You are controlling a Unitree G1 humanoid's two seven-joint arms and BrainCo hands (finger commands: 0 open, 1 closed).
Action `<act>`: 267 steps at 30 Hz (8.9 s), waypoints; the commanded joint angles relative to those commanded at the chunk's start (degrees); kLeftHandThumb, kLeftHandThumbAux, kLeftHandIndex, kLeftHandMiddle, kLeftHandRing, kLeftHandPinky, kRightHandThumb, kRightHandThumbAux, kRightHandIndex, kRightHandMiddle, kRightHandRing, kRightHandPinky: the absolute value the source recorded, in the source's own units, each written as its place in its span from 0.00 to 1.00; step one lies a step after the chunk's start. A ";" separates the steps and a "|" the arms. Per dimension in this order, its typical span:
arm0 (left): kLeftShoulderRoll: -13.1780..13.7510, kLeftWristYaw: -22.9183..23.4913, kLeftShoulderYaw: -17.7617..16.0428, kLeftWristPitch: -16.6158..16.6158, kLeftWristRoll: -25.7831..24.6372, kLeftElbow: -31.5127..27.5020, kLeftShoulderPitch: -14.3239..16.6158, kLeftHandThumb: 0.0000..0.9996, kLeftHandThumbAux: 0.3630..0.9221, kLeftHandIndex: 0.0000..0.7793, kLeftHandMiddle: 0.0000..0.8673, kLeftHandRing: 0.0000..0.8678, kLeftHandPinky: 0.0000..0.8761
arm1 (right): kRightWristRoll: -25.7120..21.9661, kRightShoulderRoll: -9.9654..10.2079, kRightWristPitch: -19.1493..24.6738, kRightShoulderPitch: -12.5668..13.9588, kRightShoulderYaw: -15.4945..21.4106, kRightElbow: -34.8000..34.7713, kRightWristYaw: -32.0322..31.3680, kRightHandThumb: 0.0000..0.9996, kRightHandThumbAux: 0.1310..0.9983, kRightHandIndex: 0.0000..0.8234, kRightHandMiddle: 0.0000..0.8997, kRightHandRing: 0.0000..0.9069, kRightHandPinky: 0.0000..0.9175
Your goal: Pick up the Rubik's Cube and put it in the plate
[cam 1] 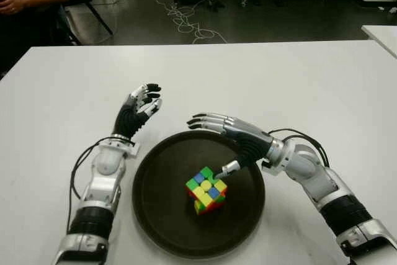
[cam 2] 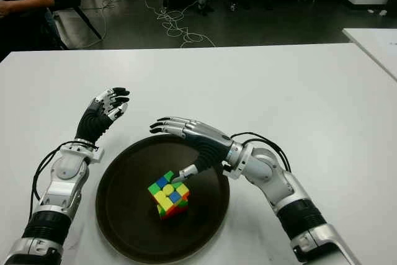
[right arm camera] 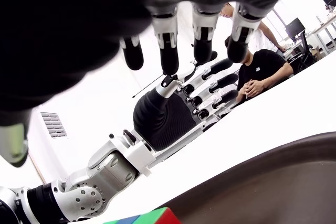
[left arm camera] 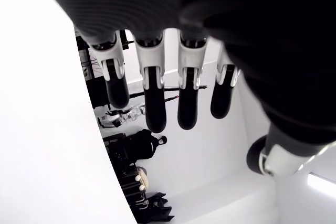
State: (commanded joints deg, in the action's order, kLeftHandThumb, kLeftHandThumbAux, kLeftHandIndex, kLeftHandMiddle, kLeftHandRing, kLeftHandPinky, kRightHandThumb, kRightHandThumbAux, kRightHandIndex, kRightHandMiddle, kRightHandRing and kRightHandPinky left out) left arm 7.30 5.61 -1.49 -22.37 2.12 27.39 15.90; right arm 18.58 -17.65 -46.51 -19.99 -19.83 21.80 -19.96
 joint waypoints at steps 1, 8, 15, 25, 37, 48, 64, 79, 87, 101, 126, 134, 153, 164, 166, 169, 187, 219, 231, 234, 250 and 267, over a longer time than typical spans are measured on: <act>0.01 -0.14 0.03 0.00 0.14 -0.05 -0.01 0.24 0.35 0.29 0.29 0.26 0.18 | 0.06 0.03 -0.08 -0.01 0.03 0.07 0.16 0.05 0.32 0.00 0.00 0.00 0.00; -0.09 -0.52 0.05 0.38 0.31 -0.59 -0.23 0.23 0.34 0.28 0.28 0.26 0.17 | 0.45 -0.06 -0.37 -0.13 0.02 0.21 0.78 0.05 0.31 0.00 0.00 0.00 0.00; -0.19 -0.56 0.16 1.01 0.24 -1.38 -0.55 0.23 0.36 0.28 0.29 0.27 0.19 | 1.98 -0.38 -0.17 -0.52 0.61 0.19 2.25 0.02 0.30 0.00 0.00 0.00 0.00; -0.22 -0.09 0.25 3.00 -0.11 -2.84 -1.01 0.22 0.40 0.27 0.28 0.28 0.25 | 8.49 -0.71 1.96 -4.02 4.61 4.35 13.00 0.05 0.34 0.00 0.00 0.00 0.00; -0.33 -0.13 0.28 4.70 -0.15 -3.73 -1.14 0.23 0.39 0.28 0.29 0.30 0.30 | 14.57 0.23 8.66 -11.14 9.45 25.74 41.21 0.16 0.53 0.00 0.00 0.02 0.06; -0.15 -0.45 0.32 4.03 0.35 -3.80 -1.24 0.21 0.39 0.31 0.28 0.26 0.21 | -15.57 10.30 30.58 -11.22 22.95 20.73 24.25 0.15 0.63 0.01 0.09 0.15 0.23; -0.49 0.15 0.33 3.72 -0.41 -4.13 -1.44 0.21 0.38 0.29 0.27 0.26 0.21 | -13.99 12.51 36.68 -5.68 20.99 8.98 24.58 0.25 0.67 0.05 0.12 0.16 0.21; -0.46 0.31 0.16 2.91 -1.07 -3.56 -1.39 0.25 0.41 0.31 0.28 0.25 0.16 | -11.26 11.98 31.53 -5.00 19.99 10.51 25.10 0.27 0.68 0.06 0.14 0.17 0.19; -0.35 0.24 0.14 3.40 -0.98 -3.66 -1.48 0.25 0.39 0.30 0.29 0.26 0.16 | -11.16 12.00 31.40 -4.82 19.98 10.22 24.84 0.28 0.69 0.06 0.13 0.16 0.18; -0.17 0.15 0.12 3.09 -0.81 -3.32 -1.40 0.23 0.39 0.30 0.28 0.25 0.18 | -11.34 12.29 31.39 -4.07 19.96 9.09 24.61 0.29 0.71 0.06 0.14 0.17 0.20; -0.77 -1.45 -0.20 4.28 -1.04 -3.37 -1.40 0.22 0.38 0.19 0.25 0.24 0.17 | -11.77 13.00 33.42 -1.21 19.52 4.05 22.91 0.31 0.71 0.06 0.14 0.17 0.20; -0.72 -2.03 -0.09 5.01 -0.88 -3.26 -1.21 0.22 0.38 0.18 0.24 0.23 0.17 | -11.60 13.20 34.38 1.09 18.97 -0.24 21.92 0.35 0.72 0.05 0.13 0.16 0.18; -0.73 -2.46 0.05 4.86 -0.66 -3.59 -1.38 0.22 0.40 0.19 0.24 0.22 0.14 | -11.79 13.67 36.59 4.30 18.55 -6.90 21.75 0.35 0.73 0.04 0.13 0.16 0.19; -0.88 -2.73 0.04 4.38 -0.65 -3.69 -1.53 0.22 0.40 0.18 0.24 0.22 0.16 | -11.28 13.76 37.70 4.97 18.49 -8.85 22.48 0.34 0.73 0.04 0.14 0.16 0.18; -0.87 -2.87 0.09 4.13 -0.47 -3.61 -1.55 0.22 0.40 0.18 0.24 0.22 0.16 | -11.16 13.72 37.87 5.05 18.45 -9.11 22.56 0.33 0.73 0.04 0.14 0.16 0.18; -0.78 -3.02 0.20 3.87 -0.15 -3.43 -1.52 0.21 0.39 0.18 0.24 0.22 0.16 | -11.04 13.71 38.00 5.14 18.43 -9.40 22.66 0.34 0.73 0.04 0.14 0.16 0.17; -0.41 -2.71 0.26 2.24 -0.04 -2.13 -1.34 0.21 0.42 0.19 0.24 0.23 0.18 | -12.08 14.09 39.26 6.30 18.45 -12.69 21.91 0.37 0.73 0.03 0.13 0.14 0.14; -0.22 -3.11 0.11 1.26 0.31 -2.03 -1.43 0.19 0.41 0.18 0.24 0.24 0.19 | -11.65 14.86 40.51 6.97 18.39 -14.84 22.46 0.36 0.73 0.03 0.14 0.14 0.15; -0.56 -3.64 0.03 0.09 0.60 -1.18 -1.27 0.20 0.40 0.17 0.23 0.23 0.21 | -11.58 14.60 40.74 6.91 18.53 -14.64 22.42 0.35 0.73 0.03 0.13 0.15 0.16; -0.62 -3.84 0.07 -0.50 0.74 -0.73 -1.16 0.20 0.40 0.17 0.22 0.23 0.20 | -11.61 14.52 40.50 6.84 18.60 -14.39 22.40 0.35 0.73 0.04 0.13 0.15 0.17; -0.52 -3.56 -0.02 -3.25 0.37 2.09 -0.12 0.19 0.39 0.16 0.21 0.22 0.20 | -11.56 14.46 40.65 6.02 18.95 -13.09 22.72 0.36 0.73 0.04 0.14 0.16 0.17; -0.02 -4.34 -0.11 -6.87 1.16 6.30 1.44 0.20 0.38 0.16 0.22 0.24 0.23 | -11.15 14.03 39.90 4.89 18.87 -11.08 23.15 0.34 0.73 0.05 0.14 0.16 0.16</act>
State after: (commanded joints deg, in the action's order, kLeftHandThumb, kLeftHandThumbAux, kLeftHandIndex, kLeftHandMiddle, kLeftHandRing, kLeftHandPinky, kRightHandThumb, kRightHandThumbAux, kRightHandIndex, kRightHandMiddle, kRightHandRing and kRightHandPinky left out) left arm 7.28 1.26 -1.59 -29.24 3.29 33.69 17.33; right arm 7.43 -3.62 -6.60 -15.09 -0.95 10.72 3.19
